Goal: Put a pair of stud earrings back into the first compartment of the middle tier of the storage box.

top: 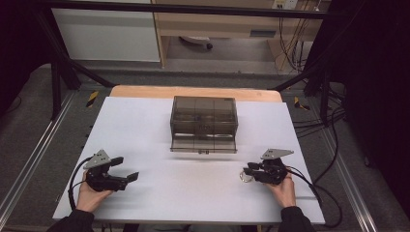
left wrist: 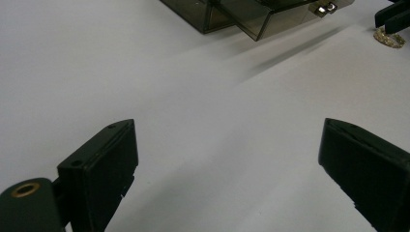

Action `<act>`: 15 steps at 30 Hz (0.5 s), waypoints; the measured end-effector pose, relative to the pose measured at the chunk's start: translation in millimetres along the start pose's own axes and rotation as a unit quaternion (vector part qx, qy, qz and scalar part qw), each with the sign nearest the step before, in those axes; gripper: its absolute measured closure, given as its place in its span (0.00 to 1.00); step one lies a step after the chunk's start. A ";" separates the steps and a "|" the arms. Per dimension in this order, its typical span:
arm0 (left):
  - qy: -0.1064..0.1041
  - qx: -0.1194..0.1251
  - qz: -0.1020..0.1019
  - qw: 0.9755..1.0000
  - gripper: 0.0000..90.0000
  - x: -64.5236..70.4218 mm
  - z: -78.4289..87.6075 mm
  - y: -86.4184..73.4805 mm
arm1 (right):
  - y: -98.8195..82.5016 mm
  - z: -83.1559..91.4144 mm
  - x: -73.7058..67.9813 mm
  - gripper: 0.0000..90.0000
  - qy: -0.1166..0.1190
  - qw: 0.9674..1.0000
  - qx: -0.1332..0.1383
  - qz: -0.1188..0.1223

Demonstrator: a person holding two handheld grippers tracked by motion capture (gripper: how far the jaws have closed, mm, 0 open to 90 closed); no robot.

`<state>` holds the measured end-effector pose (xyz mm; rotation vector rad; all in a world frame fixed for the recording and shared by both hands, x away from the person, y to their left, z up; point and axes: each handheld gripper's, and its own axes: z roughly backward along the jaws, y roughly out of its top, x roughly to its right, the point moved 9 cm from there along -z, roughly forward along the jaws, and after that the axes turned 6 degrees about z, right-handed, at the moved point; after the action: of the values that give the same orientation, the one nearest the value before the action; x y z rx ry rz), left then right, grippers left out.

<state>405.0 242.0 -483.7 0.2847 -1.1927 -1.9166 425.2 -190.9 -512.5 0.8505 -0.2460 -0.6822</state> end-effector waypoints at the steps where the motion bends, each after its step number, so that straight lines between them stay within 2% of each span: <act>1: 0.000 0.000 0.000 1.000 0.08 0.0 0.0 0.0 | -0.8 -0.4 0.2 0.75 0.000 1.000 -0.004 0.002; 15: 0.000 0.000 0.001 1.000 0.08 -0.4 0.3 0.0 | -3.8 -1.4 0.2 0.91 0.002 1.000 -0.016 0.006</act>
<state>405.1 242.5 -483.7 0.2844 -1.1917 -1.9152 424.3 -192.0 -516.3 0.8189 -0.2365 -0.6711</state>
